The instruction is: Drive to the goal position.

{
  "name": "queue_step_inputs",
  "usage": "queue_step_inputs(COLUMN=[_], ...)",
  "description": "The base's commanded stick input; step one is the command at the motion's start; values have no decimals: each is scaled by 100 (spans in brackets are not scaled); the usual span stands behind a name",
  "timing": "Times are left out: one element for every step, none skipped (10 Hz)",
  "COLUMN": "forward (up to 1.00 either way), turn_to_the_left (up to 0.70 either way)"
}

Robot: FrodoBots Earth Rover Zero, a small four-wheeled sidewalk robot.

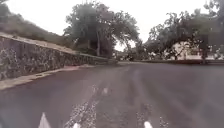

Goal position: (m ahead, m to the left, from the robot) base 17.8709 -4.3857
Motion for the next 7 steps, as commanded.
queue_step_inputs(forward=[85,85,85,85,85,85,85], turn_to_the_left=[0,-22,-18,-13,-8,-16,-22])
